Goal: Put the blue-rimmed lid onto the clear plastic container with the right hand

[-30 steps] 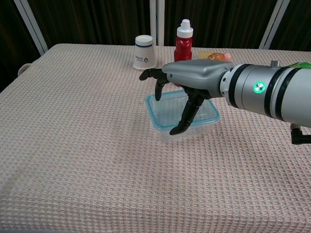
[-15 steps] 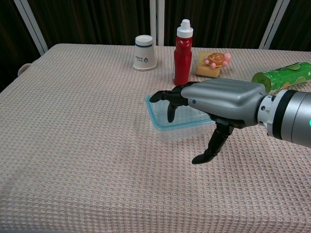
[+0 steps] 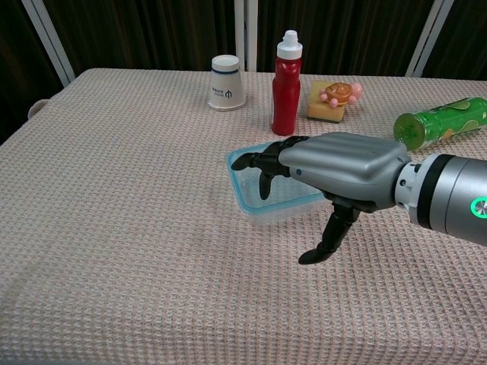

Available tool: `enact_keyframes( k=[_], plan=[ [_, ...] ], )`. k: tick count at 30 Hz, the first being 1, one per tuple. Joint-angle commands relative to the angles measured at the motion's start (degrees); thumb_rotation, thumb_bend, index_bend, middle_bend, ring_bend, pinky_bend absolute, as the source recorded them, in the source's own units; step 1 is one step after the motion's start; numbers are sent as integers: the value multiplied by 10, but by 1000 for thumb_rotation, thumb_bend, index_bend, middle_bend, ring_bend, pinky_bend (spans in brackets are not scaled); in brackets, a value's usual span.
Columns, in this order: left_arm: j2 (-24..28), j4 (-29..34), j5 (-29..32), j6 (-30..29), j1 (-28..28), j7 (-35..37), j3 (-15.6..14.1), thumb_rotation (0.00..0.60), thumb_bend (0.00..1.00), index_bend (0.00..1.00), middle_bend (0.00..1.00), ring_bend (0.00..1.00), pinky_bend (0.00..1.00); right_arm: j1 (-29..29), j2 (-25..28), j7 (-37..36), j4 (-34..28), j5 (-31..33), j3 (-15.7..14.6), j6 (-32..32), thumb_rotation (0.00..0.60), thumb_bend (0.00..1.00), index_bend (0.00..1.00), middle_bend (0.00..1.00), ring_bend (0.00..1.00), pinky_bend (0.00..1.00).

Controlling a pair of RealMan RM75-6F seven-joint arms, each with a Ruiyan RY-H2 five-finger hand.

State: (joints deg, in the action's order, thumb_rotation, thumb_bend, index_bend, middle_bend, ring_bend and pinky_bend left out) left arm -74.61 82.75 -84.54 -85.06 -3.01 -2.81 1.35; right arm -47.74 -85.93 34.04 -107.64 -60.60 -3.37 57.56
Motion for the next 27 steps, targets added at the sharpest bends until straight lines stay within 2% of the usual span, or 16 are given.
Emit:
enact_keyframes(
  k=[1, 10, 18, 27],
  plan=[
    [0, -1, 0, 1, 0, 1, 0, 600, 57, 128, 47, 0, 0, 2, -2, 3, 1, 2, 2, -1, 600, 0, 0, 273, 0, 0],
    [1, -2, -3, -1, -1, 3, 1, 600, 58, 128, 47, 0, 0, 23, 25, -22, -15, -21, 28, 30, 600, 0, 0, 273, 0, 0],
    [1, 0, -2, 0, -1, 1, 0, 600, 58, 129, 47, 0, 0, 32, 47, -46, 12, 38, 61, 29, 600, 0, 0, 273, 0, 0],
    [2, 4, -1, 3, -3, -4, 1, 600, 57, 129, 46, 0, 0, 21, 26, -61, 65, 77, 83, -5, 600, 0, 0, 273, 0, 0]
  ],
)
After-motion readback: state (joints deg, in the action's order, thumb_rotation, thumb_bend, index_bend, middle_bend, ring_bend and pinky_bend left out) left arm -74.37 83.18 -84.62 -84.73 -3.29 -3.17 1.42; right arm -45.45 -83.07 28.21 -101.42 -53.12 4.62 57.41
